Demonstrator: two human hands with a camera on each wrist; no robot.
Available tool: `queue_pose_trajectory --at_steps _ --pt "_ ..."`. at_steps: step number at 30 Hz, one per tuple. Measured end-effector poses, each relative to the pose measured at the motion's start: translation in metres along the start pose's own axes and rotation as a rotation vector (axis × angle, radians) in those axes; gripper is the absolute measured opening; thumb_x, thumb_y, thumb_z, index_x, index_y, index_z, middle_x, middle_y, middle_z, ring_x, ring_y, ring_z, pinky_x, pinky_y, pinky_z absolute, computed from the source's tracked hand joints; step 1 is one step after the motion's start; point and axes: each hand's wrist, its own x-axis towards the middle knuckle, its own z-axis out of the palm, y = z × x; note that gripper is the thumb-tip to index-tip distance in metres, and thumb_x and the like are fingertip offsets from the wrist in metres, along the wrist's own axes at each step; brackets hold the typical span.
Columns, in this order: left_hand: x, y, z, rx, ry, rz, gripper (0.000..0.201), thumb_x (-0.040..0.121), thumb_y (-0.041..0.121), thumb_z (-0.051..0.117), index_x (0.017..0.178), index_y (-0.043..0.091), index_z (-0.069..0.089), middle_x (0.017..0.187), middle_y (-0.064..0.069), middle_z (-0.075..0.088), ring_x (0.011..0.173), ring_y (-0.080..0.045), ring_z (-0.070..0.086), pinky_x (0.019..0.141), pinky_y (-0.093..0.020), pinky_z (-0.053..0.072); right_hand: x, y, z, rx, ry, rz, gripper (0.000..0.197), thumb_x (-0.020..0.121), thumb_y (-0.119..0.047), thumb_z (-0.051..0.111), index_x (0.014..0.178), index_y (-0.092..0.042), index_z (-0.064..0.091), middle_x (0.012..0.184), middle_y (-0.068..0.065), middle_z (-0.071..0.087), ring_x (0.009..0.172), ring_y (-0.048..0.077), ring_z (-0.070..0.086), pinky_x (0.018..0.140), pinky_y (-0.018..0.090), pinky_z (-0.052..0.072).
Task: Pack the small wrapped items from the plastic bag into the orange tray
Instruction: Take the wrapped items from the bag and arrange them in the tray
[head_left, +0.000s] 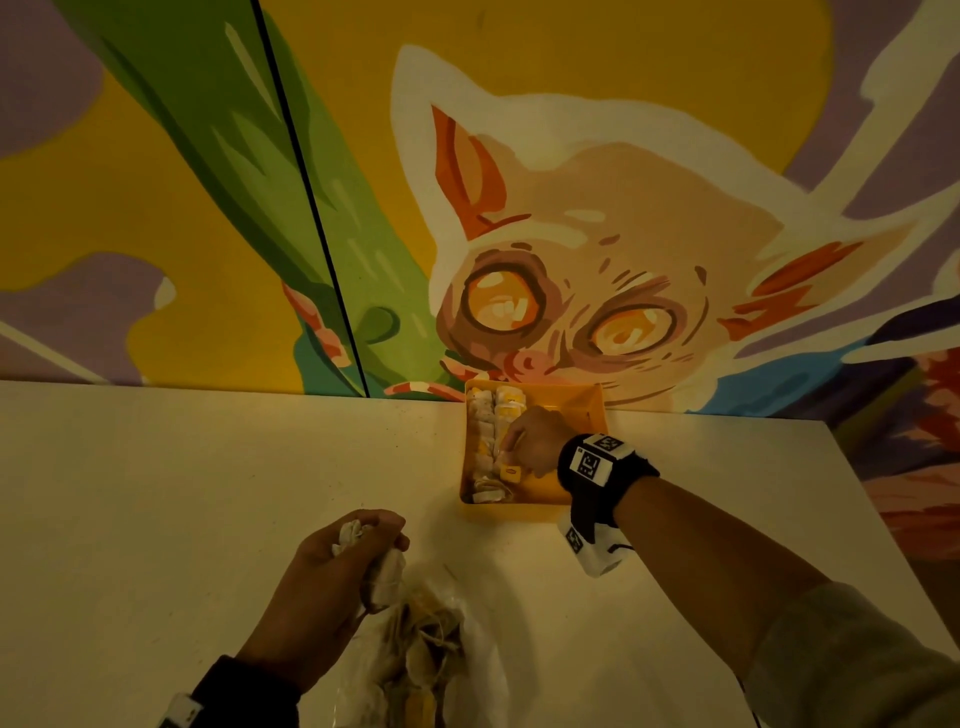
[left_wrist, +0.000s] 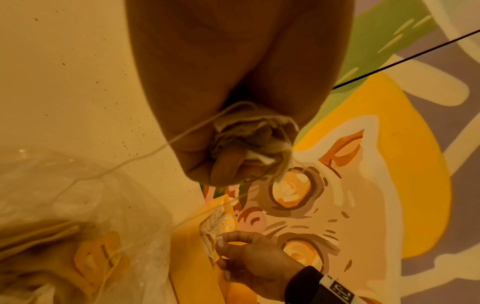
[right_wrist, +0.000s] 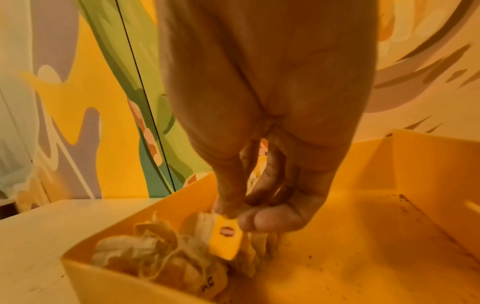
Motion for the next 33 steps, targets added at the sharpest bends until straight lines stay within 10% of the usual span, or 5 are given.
queue_pose_trajectory --at_steps 5,15,22,25,33 --pt "-0.002 0.001 0.0 0.009 -0.006 -0.003 0.018 0.092 0.015 0.058 0.084 0.002 0.067 0.075 -0.01 0.062 0.064 -0.026 0.047 0.054 -0.032 0.038 0.007 -0.001 -0.002 -0.026 -0.111 0.041 0.012 0.088 -0.014 0.069 0.099 -0.011 0.072 0.077 -0.001 0.062 0.071 0.019 0.062 0.052 0.022 0.049" --pt "-0.006 0.005 0.001 -0.018 -0.007 -0.02 0.021 0.096 0.013 0.051 0.096 -0.002 0.065 0.079 -0.018 0.06 0.068 -0.027 0.053 0.053 -0.032 0.044 0.019 0.013 0.001 0.007 0.098 -0.005 0.008 0.089 -0.009 0.065 0.096 -0.012 0.067 0.102 0.006 0.062 0.099 0.027 0.061 0.072 0.028 0.051" --pt "-0.017 0.001 -0.001 -0.164 0.001 -0.099 0.023 0.098 0.018 0.048 0.105 0.009 0.068 0.109 -0.015 0.069 0.1 -0.027 0.065 0.071 -0.036 0.054 -0.058 -0.016 0.012 0.23 0.411 -0.179 0.009 0.091 -0.018 0.062 0.098 -0.017 0.069 0.096 -0.004 0.067 0.085 0.009 0.059 0.062 0.011 0.041" --pt "-0.023 -0.004 0.001 -0.248 0.038 -0.127 0.024 0.096 0.017 0.05 0.106 0.005 0.068 0.113 -0.019 0.066 0.105 -0.033 0.063 0.073 -0.038 0.052 -0.111 -0.041 0.03 0.456 0.202 -0.327 0.003 0.089 -0.024 0.067 0.09 -0.022 0.07 0.088 -0.011 0.069 0.081 0.005 0.063 0.066 0.016 0.048" --pt "-0.048 -0.008 0.017 -0.218 -0.015 -0.122 0.034 0.095 0.011 0.051 0.064 -0.001 0.058 0.053 -0.012 0.055 0.047 -0.021 0.056 0.066 -0.037 0.045 -0.175 -0.056 0.085 0.481 0.072 -0.272 0.017 0.079 -0.039 0.076 0.092 -0.029 0.069 0.081 -0.009 0.068 0.073 0.006 0.067 0.064 0.02 0.057"
